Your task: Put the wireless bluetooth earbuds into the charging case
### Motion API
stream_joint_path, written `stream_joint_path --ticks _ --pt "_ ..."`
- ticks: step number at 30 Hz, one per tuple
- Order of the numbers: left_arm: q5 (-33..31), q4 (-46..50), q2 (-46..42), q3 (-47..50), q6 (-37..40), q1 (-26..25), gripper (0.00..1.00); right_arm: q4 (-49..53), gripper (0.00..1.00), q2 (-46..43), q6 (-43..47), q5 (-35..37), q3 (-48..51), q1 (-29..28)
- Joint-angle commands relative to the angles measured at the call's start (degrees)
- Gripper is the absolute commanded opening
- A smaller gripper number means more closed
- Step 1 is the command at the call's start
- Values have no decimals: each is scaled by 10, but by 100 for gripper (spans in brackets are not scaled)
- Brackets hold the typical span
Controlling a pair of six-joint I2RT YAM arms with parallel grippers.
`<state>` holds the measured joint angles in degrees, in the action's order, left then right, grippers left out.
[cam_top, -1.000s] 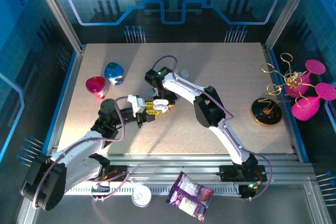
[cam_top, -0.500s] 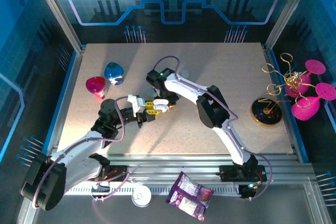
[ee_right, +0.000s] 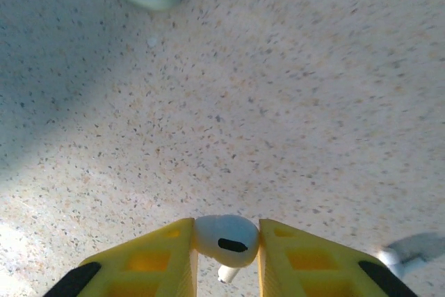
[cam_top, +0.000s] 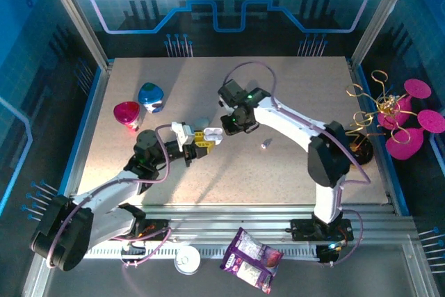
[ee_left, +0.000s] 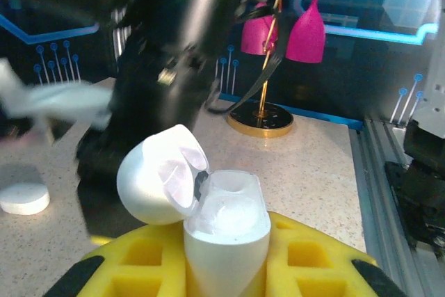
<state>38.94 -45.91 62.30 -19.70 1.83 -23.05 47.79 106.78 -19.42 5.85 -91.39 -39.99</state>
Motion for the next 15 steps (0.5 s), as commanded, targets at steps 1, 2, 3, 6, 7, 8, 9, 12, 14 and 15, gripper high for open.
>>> stream_joint_path --ticks 1,2,3,6,7,8,9,12,14,15 --pt "-28 -44 23 1 -28 -2 15 -75 25 -64 18 13 40 8" --pt "-35 -52 31 0 -33 -2 15 -88 25 -82 22 20 53 8" --pt "-41 -57 39 -1 -37 -2 15 -100 24 -96 26 25 64 8" --pt "-52 -61 62 -11 -43 -2 16 -132 24 -138 36 34 93 8" --pt "-53 -64 72 -14 -45 -2 16 -146 24 -153 41 33 103 7" --pt "-54 -67 80 -17 -49 -2 16 -164 24 -167 45 33 115 5" --pt "-55 -71 87 -20 -53 -2 16 -177 24 -180 49 31 124 4" --pt "-61 -78 105 -27 -61 -2 16 -211 22 -214 55 25 147 0" --pt "-67 -80 115 -32 -68 -2 16 -229 22 -230 58 13 160 -1" --pt "-69 -80 119 -35 -70 -2 16 -238 22 -237 58 5 164 -2"
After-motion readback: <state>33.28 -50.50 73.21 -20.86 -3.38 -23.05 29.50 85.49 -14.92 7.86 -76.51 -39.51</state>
